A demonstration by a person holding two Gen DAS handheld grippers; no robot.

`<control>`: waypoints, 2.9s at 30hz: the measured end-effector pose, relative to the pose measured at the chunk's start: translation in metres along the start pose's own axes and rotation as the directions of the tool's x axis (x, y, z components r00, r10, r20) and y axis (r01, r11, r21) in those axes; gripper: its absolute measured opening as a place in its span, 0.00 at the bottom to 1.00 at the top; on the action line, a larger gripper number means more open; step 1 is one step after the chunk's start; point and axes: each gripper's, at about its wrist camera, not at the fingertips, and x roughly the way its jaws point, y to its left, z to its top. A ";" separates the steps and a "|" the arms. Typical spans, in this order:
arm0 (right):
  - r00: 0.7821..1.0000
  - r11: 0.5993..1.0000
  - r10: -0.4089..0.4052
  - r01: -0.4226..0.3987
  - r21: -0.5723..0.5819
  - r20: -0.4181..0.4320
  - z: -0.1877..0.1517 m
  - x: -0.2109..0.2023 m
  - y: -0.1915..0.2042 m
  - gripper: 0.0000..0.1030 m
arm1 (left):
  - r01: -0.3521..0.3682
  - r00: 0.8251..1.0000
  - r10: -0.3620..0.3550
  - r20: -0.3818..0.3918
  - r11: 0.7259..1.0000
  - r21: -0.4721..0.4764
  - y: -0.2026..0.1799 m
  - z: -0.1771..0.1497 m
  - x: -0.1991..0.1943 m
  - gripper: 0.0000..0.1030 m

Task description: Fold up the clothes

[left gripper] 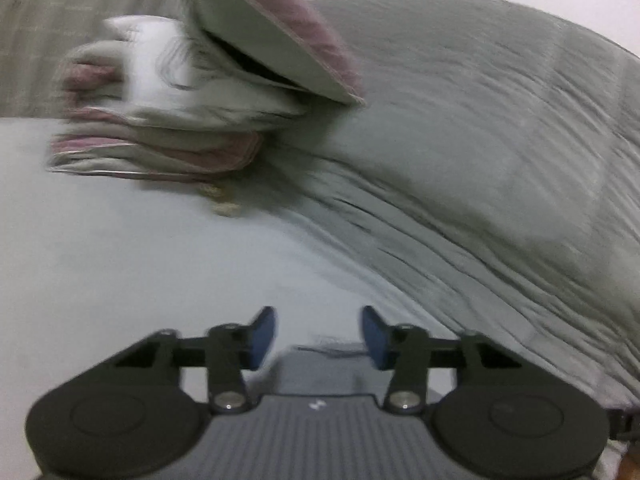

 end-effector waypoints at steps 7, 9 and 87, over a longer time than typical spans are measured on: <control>0.999 0.968 -0.038 0.035 -0.248 -0.009 -0.020 0.037 0.041 0.47 | 0.029 0.992 -0.018 -0.122 0.996 0.086 -0.009 -0.014 0.060 0.21; 0.994 0.953 -0.099 0.083 -0.290 -0.043 -0.029 0.052 0.039 0.41 | 0.006 0.992 0.004 -0.127 0.996 0.085 -0.005 -0.018 0.071 0.21; 0.877 0.854 -0.477 0.447 -0.265 -0.059 -0.067 -0.115 0.171 1.00 | -0.408 0.854 0.428 -0.297 0.904 0.130 -0.083 -0.067 -0.221 0.99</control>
